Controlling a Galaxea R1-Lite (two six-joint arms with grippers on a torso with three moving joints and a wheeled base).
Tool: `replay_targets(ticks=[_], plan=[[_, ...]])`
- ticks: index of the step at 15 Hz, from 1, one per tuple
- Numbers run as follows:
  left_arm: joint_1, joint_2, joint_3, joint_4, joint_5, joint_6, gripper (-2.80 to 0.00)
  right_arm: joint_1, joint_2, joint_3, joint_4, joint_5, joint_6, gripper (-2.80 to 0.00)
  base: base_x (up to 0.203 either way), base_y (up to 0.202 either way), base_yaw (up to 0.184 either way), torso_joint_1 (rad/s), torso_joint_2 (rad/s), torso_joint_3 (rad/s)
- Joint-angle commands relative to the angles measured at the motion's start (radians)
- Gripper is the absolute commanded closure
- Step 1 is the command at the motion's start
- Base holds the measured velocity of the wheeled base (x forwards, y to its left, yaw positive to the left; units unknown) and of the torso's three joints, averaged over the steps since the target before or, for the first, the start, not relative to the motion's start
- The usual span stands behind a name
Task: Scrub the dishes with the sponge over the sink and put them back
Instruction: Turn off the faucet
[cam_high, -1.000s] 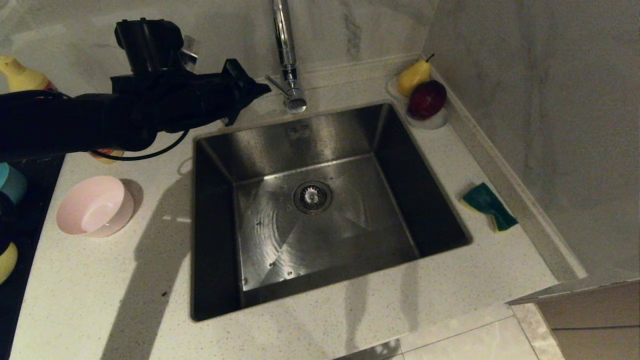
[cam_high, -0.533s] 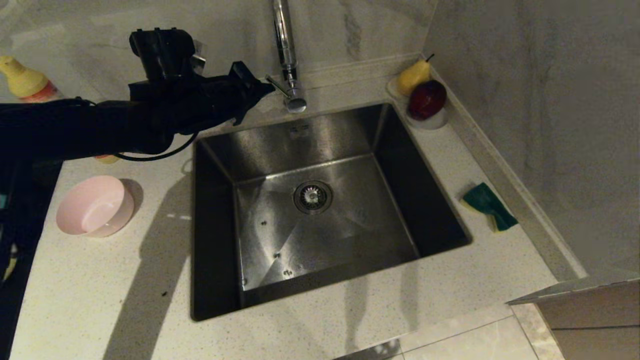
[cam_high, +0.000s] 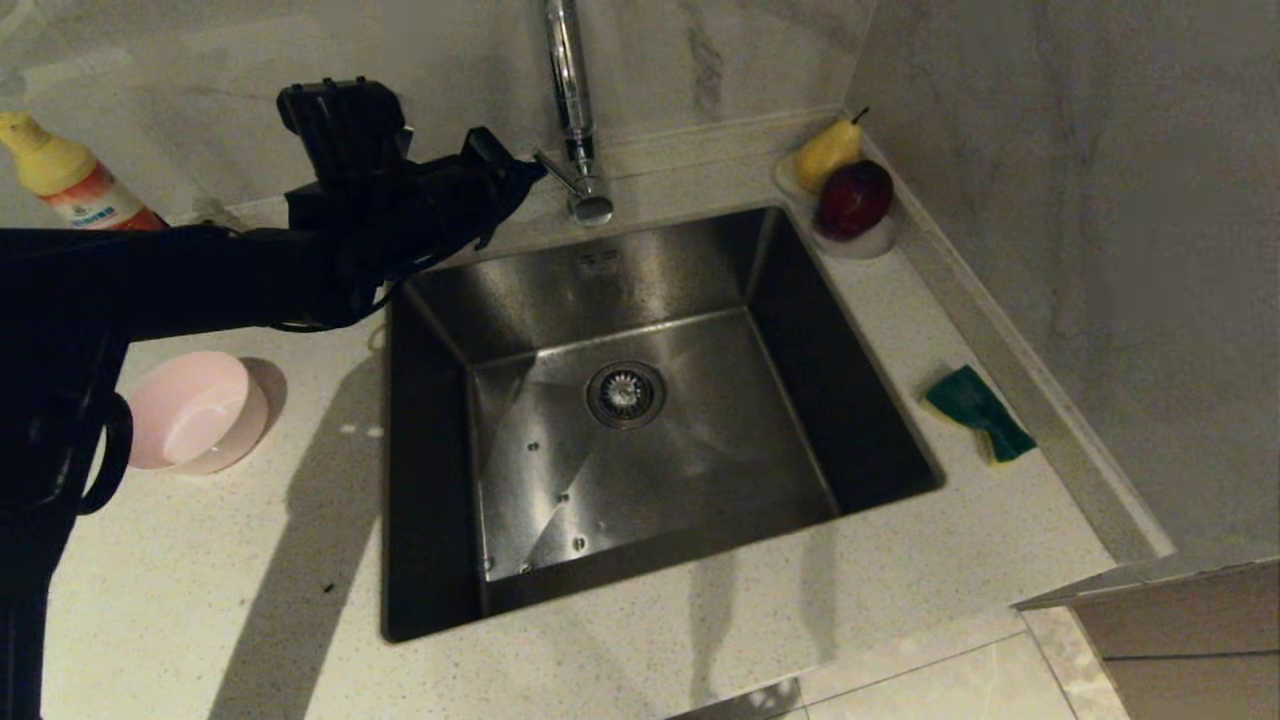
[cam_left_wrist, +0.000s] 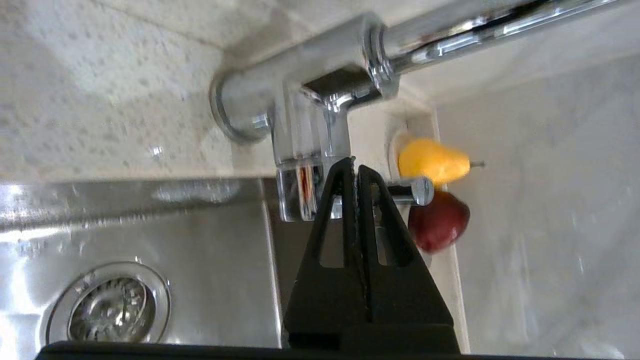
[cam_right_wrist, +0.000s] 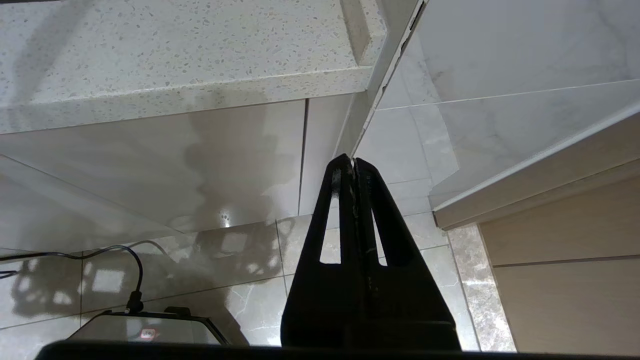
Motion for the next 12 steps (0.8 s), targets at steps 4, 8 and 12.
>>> replay_targets(ticks=[4, 8, 12], plan=[[0.000, 0.013, 0.000, -0.014, 0.011, -0.021, 0.00, 0.001, 0.000, 0.000, 0.000, 0.001, -0.001, 0.00, 0.000, 0.000, 0.000, 0.000, 0.00, 0.000], [0.001, -0.006, 0.002, -0.017, 0.091, -0.017, 0.00, 0.000, 0.000, 0.000, 0.000, 0.001, -0.001, 0.00, 0.000, 0.000, 0.000, 0.000, 0.00, 0.000], [0.003, -0.086, 0.012, -0.019, 0.109, -0.018, 0.00, 0.000, 0.000, 0.000, 0.000, 0.001, -0.001, 0.00, 0.000, 0.000, 0.000, 0.000, 0.00, 0.000]])
